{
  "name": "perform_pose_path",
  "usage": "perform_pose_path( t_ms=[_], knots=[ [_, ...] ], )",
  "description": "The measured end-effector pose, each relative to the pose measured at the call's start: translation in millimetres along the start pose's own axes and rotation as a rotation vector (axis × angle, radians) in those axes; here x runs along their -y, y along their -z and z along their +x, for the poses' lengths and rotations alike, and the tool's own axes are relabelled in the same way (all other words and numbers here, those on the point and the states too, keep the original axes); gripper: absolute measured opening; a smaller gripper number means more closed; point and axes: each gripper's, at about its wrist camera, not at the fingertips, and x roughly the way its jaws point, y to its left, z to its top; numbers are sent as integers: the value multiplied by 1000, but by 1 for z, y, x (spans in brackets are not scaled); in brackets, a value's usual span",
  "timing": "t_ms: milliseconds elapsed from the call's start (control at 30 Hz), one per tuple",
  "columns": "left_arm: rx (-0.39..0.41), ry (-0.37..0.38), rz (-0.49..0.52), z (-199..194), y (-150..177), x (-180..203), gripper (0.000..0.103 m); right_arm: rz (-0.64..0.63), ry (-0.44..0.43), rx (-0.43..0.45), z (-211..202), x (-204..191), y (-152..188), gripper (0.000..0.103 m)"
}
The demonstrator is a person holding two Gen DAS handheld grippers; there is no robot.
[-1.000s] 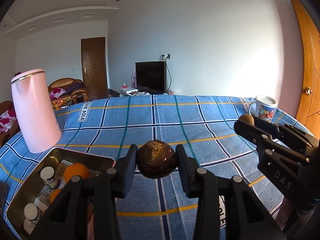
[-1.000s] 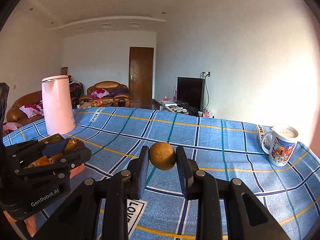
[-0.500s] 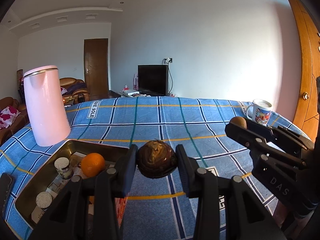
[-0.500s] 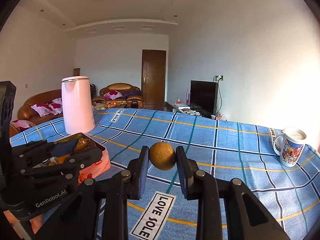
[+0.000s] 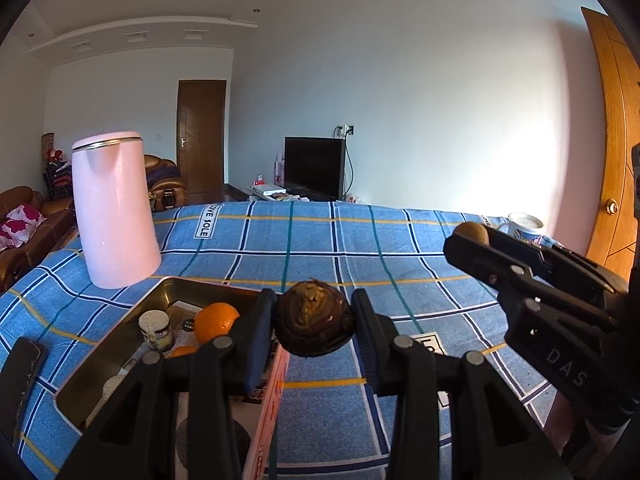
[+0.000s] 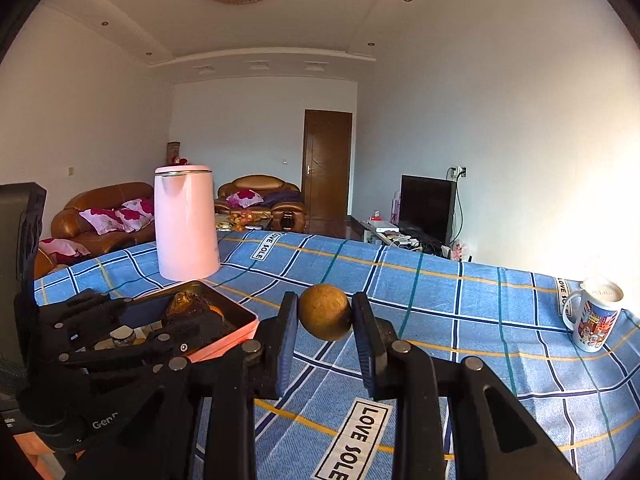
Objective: Organize fruits
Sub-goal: 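Carry the yellowish fruit and brown fruit into the tin box and release both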
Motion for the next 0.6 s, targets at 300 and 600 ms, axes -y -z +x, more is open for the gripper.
perform_pose_path(
  t_ms=[300, 600],
  knots=[
    [15, -28, -20, -15, -1, -19, 40, -17, -41, 17, 0, -16, -14, 29],
    [18, -72, -44, -26, 0, -44, 40, -30, -88, 27, 3, -35, -22, 29]
  ],
)
